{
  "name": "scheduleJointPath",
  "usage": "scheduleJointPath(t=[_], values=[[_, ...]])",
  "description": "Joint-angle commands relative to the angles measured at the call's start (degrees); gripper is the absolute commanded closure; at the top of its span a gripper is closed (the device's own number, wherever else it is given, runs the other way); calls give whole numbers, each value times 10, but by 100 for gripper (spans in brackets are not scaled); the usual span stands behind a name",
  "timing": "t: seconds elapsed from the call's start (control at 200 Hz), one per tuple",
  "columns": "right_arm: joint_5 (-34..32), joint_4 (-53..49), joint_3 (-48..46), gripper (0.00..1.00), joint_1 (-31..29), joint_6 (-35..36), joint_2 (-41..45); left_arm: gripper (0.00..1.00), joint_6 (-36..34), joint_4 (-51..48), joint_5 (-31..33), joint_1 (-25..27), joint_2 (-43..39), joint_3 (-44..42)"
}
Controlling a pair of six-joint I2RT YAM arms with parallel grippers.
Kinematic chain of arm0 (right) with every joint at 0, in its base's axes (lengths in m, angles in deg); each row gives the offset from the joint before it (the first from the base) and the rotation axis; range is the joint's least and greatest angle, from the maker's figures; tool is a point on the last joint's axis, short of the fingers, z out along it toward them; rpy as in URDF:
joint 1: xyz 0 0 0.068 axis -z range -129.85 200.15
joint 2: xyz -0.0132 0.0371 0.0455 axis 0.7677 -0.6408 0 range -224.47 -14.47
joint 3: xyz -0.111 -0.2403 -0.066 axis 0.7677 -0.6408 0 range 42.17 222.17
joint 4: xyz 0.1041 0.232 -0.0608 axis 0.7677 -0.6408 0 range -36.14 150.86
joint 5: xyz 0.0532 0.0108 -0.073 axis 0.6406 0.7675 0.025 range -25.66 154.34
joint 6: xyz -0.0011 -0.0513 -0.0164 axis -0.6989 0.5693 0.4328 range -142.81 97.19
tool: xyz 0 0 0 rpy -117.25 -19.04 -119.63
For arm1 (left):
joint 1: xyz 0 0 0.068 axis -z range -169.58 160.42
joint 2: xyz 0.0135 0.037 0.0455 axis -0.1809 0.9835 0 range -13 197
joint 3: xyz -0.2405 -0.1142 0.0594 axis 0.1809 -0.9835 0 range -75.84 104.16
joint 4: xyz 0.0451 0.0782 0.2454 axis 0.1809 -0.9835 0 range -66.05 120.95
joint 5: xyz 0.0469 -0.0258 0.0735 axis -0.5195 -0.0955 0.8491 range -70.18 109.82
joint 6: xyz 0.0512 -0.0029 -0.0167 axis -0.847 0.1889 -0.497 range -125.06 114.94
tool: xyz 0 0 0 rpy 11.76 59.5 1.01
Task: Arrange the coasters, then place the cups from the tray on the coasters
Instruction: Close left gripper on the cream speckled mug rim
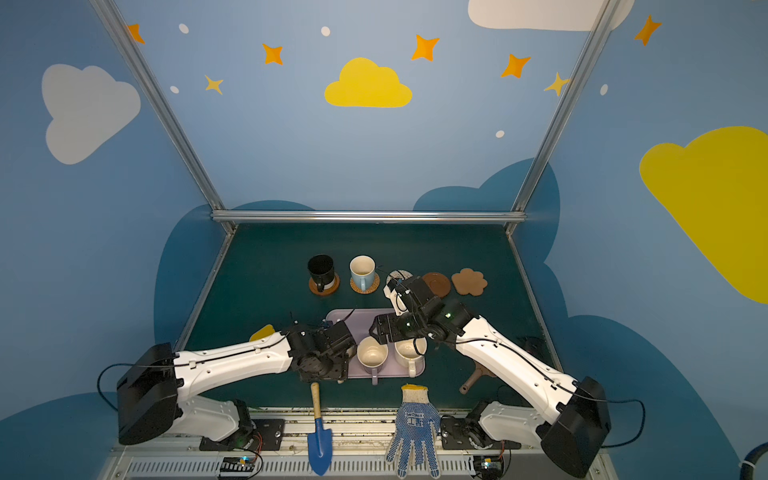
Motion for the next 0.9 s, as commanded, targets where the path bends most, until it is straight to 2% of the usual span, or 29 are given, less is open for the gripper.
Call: scheduleJointPath(t=[0.0, 0.1, 0.23, 0.375, 0.486, 0.696, 0.891], values=[[3, -7, 18, 13, -4, -2, -8, 31, -19, -6, -2, 3, 0, 6], [1, -7, 20, 13, -4, -2, -7, 46, -20, -6, 0, 3, -2, 5], [12, -1, 18, 13, -4, -3, 6, 48, -24, -5, 1, 2, 2, 5], [74, 42, -10, 15, -4, 0, 27, 58, -28, -3, 4, 3, 1, 4], [104, 74, -40, 15, -5, -7, 43, 62, -33, -2, 3, 3, 5, 4], [93, 92, -70, 14, -4, -23, 60, 71, -41, 6, -1, 3, 23, 2], [85, 90, -68, 14, -6, -29, 58, 71, -51, -1, 16, 3, 28, 5]])
